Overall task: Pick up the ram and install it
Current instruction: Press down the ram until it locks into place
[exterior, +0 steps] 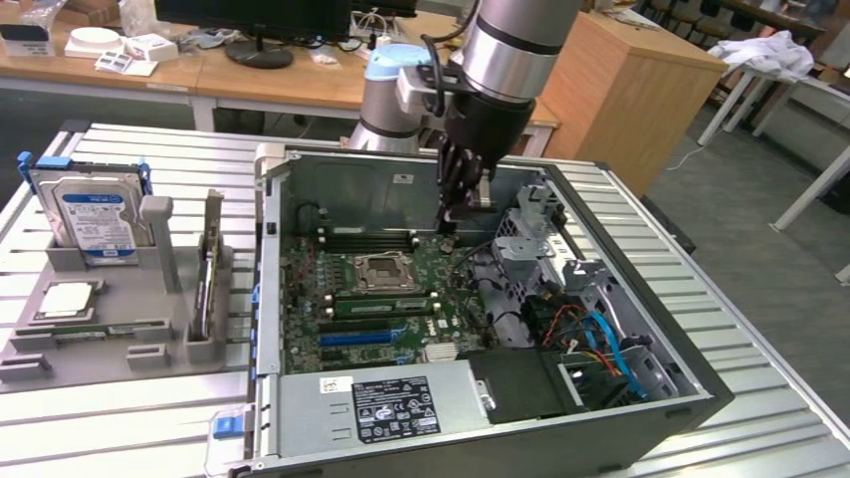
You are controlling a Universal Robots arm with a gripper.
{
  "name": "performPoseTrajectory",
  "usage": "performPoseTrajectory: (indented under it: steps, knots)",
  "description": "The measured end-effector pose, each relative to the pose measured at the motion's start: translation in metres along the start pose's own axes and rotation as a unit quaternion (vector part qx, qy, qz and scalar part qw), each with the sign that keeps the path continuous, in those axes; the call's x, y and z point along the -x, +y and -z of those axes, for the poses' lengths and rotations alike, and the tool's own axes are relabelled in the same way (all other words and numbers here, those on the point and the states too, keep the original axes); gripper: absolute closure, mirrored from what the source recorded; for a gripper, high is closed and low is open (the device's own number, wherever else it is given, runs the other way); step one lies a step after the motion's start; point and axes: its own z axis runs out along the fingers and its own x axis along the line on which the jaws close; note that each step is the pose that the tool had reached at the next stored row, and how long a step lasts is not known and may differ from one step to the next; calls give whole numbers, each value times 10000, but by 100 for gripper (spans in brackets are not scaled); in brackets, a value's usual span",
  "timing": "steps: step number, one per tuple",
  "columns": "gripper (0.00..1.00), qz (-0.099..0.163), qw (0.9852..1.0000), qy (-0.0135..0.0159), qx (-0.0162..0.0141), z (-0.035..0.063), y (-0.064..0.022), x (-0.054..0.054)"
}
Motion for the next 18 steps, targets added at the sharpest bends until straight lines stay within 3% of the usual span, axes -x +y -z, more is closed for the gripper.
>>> performPoseTrajectory:
  steps: [7,18]
  knots:
    - [89,0,10000,0,0,2,-88,1]
    - [89,0,10000,0,0,2,-91,1]
